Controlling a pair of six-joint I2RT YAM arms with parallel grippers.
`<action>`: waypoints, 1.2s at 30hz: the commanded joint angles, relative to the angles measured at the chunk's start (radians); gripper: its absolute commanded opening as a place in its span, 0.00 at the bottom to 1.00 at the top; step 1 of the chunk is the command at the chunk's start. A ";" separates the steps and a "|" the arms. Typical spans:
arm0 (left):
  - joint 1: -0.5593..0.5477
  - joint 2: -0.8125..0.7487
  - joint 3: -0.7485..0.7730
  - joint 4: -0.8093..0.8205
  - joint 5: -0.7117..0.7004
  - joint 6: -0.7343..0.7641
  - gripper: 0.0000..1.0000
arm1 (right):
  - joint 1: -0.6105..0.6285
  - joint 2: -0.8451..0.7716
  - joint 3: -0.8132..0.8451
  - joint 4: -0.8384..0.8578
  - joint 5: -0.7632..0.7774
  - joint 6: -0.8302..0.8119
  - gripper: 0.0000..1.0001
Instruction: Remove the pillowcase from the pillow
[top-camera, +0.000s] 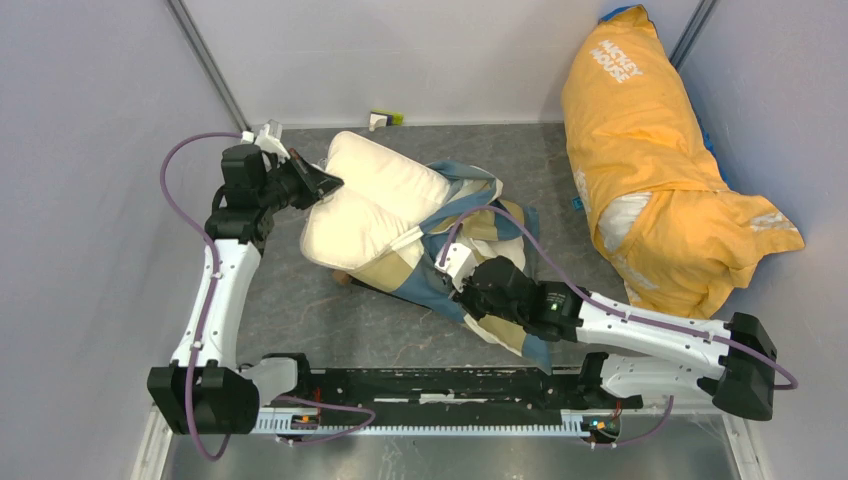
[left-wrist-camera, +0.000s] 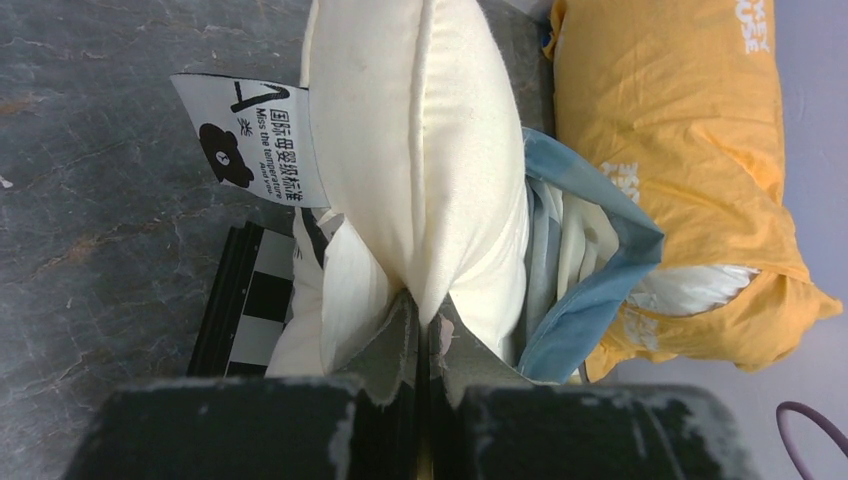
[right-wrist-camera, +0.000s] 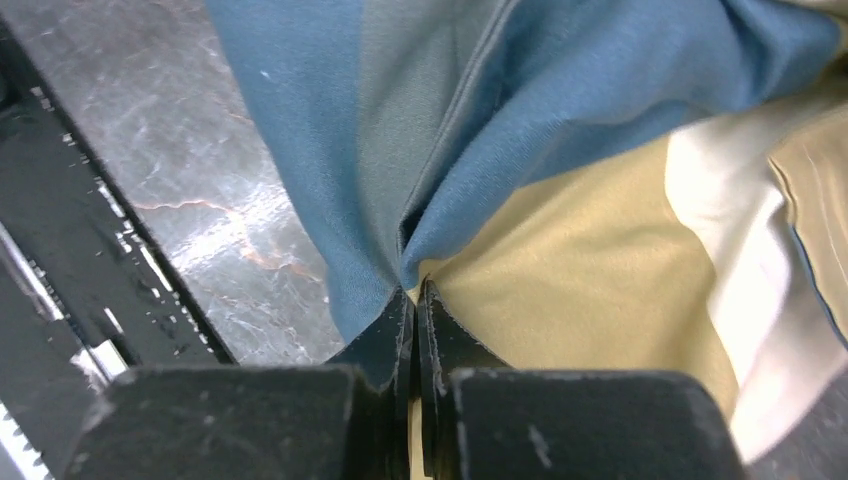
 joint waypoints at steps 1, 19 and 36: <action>0.033 0.039 0.152 0.013 -0.044 0.017 0.02 | 0.009 -0.044 -0.014 -0.088 0.190 0.077 0.00; 0.256 0.184 0.142 0.018 -0.182 0.016 0.02 | 0.007 -0.438 -0.100 -0.269 0.755 0.283 0.00; 0.254 0.045 -0.048 -0.141 -0.224 0.003 1.00 | 0.008 -0.082 -0.013 0.039 0.273 0.106 0.00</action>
